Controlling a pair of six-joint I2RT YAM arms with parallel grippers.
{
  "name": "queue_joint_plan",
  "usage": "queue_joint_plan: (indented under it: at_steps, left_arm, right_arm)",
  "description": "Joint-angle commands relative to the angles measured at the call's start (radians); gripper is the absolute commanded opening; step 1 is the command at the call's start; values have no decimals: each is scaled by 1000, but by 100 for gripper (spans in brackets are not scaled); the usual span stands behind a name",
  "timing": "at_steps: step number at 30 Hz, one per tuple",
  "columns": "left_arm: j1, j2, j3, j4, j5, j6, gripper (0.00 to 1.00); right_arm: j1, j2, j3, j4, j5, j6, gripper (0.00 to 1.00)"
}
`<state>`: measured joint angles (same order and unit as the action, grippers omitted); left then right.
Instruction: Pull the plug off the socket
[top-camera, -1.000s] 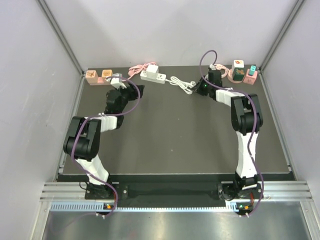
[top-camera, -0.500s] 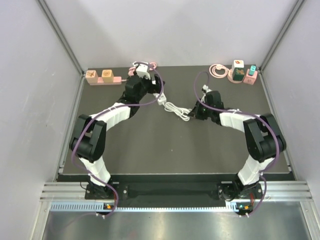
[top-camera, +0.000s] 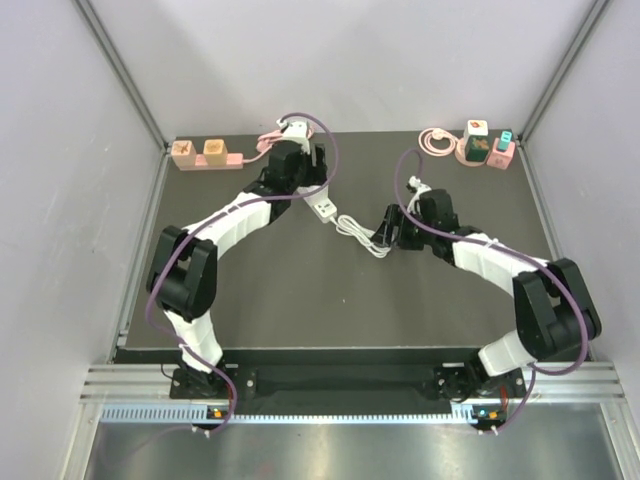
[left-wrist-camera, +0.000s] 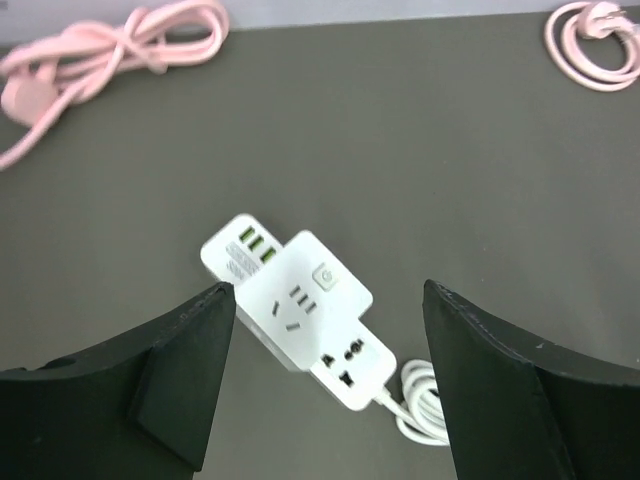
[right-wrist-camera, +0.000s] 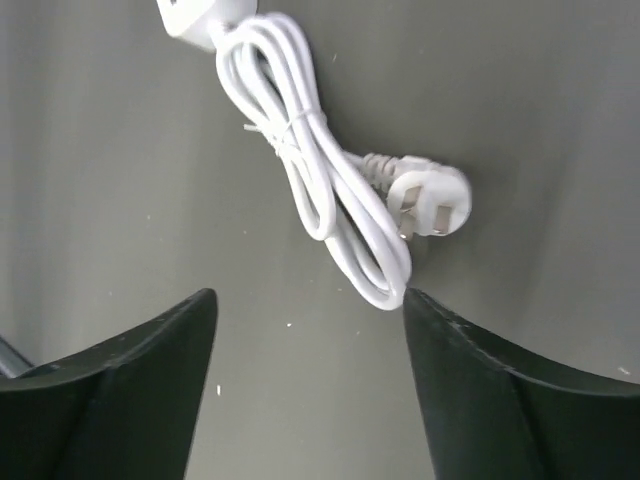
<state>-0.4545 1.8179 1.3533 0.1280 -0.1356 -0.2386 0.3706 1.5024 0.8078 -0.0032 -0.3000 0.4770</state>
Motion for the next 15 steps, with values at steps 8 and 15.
queue_joint_plan:
  at_steps: [8, 15]
  left_arm:
    - [-104, 139, 245, -367, -369, -174, 70]
    - [-139, 175, 240, -350, -509, -194, 71]
  right_arm:
    - [-16, 183, 529, -28, 217, -41, 80]
    - [-16, 305, 442, 274, 130, -38, 77]
